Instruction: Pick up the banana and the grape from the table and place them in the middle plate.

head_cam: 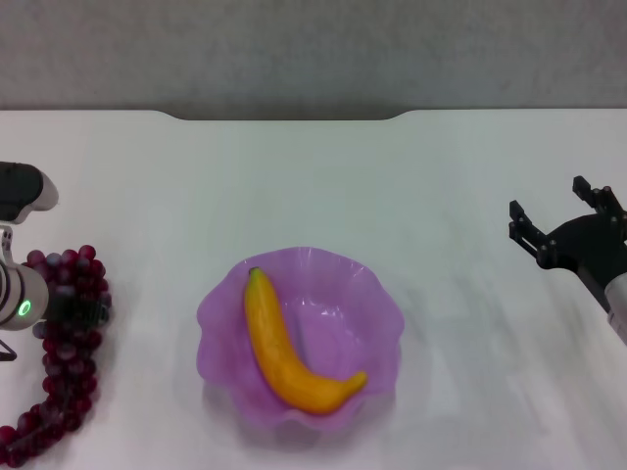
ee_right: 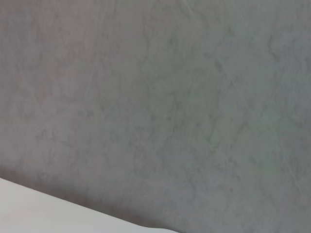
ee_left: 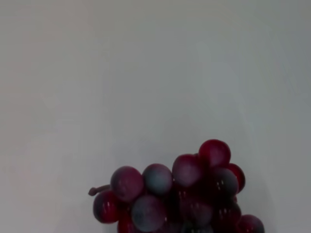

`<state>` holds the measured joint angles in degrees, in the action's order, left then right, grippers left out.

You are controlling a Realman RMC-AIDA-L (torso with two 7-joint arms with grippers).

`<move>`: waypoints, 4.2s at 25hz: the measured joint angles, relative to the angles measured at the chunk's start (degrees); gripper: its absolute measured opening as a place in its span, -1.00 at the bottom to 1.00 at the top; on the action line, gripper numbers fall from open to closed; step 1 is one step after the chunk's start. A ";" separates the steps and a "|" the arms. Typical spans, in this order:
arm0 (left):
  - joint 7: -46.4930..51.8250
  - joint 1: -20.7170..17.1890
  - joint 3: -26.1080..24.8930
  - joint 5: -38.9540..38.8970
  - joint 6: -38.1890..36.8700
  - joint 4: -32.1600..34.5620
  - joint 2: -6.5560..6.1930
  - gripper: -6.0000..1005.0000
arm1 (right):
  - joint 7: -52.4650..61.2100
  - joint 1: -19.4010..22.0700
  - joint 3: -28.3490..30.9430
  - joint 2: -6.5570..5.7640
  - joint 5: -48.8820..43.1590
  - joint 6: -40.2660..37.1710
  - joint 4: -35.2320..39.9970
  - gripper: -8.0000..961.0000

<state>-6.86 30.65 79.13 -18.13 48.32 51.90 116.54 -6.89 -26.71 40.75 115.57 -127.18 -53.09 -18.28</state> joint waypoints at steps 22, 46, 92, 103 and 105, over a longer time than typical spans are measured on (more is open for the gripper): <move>-0.59 -3.05 0.49 -2.28 -0.86 3.91 0.24 -0.32 | 0.02 0.08 -0.13 0.09 0.00 0.00 0.00 0.84; -0.67 -5.61 0.62 -2.99 -1.73 7.54 0.28 -0.41 | 0.10 0.08 -0.49 0.06 0.00 0.05 -0.01 0.84; -12.83 -8.47 -1.51 -15.41 38.25 63.98 0.10 -0.47 | 0.39 -0.14 -0.59 0.18 -0.13 0.55 1.17 0.84; -12.64 -4.54 6.96 -18.05 40.71 63.65 0.23 -0.48 | 0.40 -0.23 -0.58 0.18 -0.22 0.55 1.00 0.84; -12.61 -4.07 9.01 -17.92 39.64 62.66 0.23 -0.48 | 0.40 -0.27 -0.62 0.18 -0.27 0.55 1.01 0.84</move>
<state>-19.47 26.58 88.14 -36.05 87.96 114.55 116.77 -6.50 -26.98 40.13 115.75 -127.45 -52.54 -17.27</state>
